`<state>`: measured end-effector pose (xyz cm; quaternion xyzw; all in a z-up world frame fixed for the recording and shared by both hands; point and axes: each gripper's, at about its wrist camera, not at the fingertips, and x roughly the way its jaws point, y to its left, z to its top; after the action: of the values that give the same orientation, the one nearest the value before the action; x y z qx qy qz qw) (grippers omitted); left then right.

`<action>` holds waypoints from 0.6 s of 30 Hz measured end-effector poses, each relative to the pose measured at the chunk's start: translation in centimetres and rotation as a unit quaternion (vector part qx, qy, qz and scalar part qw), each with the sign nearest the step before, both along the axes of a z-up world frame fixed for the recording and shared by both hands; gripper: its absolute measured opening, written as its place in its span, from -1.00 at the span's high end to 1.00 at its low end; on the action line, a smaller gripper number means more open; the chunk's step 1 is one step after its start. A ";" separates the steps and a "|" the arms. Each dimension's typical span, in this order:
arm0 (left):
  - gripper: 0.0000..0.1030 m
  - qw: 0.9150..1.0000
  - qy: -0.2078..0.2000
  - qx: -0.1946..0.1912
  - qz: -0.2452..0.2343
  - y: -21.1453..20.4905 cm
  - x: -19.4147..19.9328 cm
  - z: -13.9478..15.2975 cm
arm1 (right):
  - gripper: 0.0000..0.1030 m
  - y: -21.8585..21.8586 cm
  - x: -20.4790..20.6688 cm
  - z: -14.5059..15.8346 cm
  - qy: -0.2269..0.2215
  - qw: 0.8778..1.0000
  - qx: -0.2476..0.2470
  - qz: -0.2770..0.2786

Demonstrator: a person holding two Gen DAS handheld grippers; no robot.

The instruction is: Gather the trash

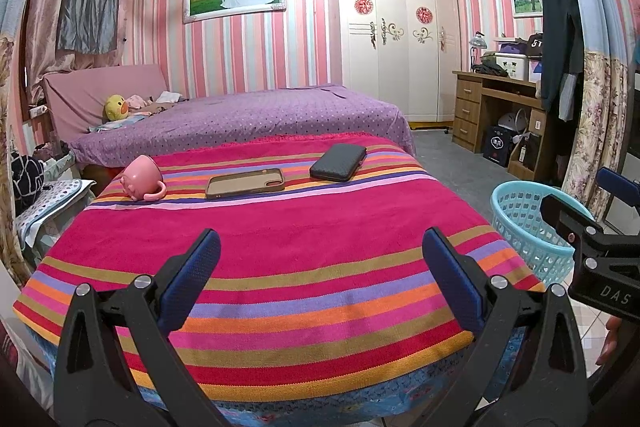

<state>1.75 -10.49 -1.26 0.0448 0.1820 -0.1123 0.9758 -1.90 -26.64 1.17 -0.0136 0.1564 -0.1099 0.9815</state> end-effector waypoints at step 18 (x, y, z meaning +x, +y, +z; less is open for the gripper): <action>-0.89 1.000 -0.003 -0.001 0.000 0.1 -0.1 0.3 | -0.91 0.0 0.0 0.0 -0.001 1.000 0.000 0.000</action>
<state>1.64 -10.39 -0.97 0.0445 0.1794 -0.1119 0.9764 -1.92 -26.61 1.13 -0.0135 0.1554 -0.1098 0.9816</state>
